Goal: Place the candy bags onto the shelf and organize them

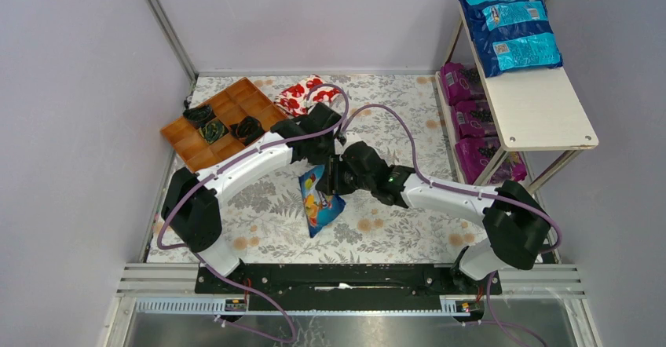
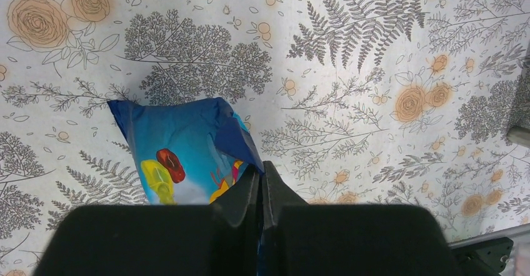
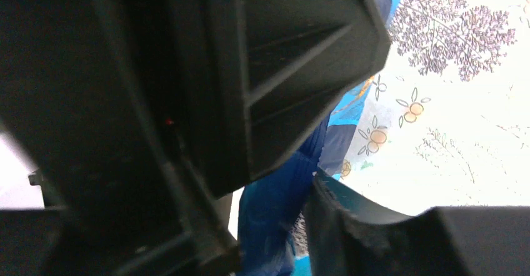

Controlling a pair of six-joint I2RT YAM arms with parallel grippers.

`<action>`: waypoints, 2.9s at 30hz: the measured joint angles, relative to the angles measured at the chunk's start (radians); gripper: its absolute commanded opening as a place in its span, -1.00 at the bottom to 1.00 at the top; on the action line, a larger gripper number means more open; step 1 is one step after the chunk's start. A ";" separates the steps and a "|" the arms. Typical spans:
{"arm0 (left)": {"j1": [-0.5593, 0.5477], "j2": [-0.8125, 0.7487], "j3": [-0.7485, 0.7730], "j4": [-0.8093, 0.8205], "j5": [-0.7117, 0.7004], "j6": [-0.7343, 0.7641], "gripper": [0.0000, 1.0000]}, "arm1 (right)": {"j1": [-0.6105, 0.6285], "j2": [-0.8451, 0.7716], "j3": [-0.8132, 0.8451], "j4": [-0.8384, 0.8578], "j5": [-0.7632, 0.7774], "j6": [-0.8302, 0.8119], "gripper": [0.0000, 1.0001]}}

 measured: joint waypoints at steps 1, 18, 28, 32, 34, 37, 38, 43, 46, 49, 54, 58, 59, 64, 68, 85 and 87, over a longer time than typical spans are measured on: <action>0.000 0.000 0.000 0.001 -0.002 0.000 -0.92 | 0.002 0.000 0.000 0.005 0.002 -0.003 -0.18; -0.013 -0.027 -0.001 0.018 -0.006 -0.001 -0.92 | 0.012 -0.097 -0.159 0.130 0.085 0.033 0.62; -0.007 -0.041 -0.001 0.012 -0.005 -0.002 -0.93 | 0.004 -0.080 -0.188 0.154 0.124 0.086 0.12; -0.003 -0.041 -0.002 0.012 -0.008 -0.005 -0.93 | 0.004 -0.034 -0.154 0.160 0.125 0.108 0.07; -0.002 -0.041 -0.002 0.013 -0.014 -0.009 -0.92 | 0.004 -0.015 -0.137 0.160 0.125 0.117 0.20; 0.000 -0.041 -0.002 0.014 -0.020 -0.015 -0.93 | 0.004 0.002 -0.129 0.165 0.126 0.131 0.22; 0.000 -0.041 -0.002 0.014 -0.021 -0.018 -0.93 | 0.004 0.005 -0.129 0.168 0.125 0.136 0.21; 0.001 -0.046 -0.016 0.027 -0.021 -0.025 -0.85 | 0.004 0.020 -0.131 0.204 0.124 0.150 -0.41; 0.001 -0.054 -0.024 0.041 -0.022 -0.029 -0.53 | 0.005 0.021 -0.144 0.235 0.130 0.155 -0.52; 0.000 -0.081 -0.025 0.048 -0.027 -0.019 -0.12 | 0.004 0.019 -0.168 0.251 0.146 0.157 -0.65; 0.004 -0.175 -0.025 0.058 -0.066 0.034 0.38 | 0.004 -0.009 -0.195 0.248 0.150 0.137 -0.95; 0.011 -0.275 -0.024 0.071 -0.164 0.089 0.56 | 0.005 -0.070 -0.208 0.200 0.149 0.082 -1.00; 0.011 -0.299 -0.024 0.074 -0.187 0.100 0.60 | 0.005 -0.087 -0.208 0.182 0.151 0.066 -1.00; 0.012 -0.482 -0.061 0.166 -0.318 0.179 0.61 | 0.005 -0.245 -0.206 0.014 0.211 -0.077 -1.00; 0.012 -0.612 -0.140 0.264 -0.392 0.225 0.61 | 0.005 -0.395 -0.163 -0.122 0.291 -0.228 -1.00; 0.013 -0.518 -0.312 0.386 -0.355 0.245 0.40 | 0.006 -0.536 0.566 -0.022 0.761 -1.077 -1.00; 0.013 -0.518 -0.323 0.395 -0.343 0.244 0.39 | 0.006 -0.504 0.607 0.137 0.866 -1.288 -1.00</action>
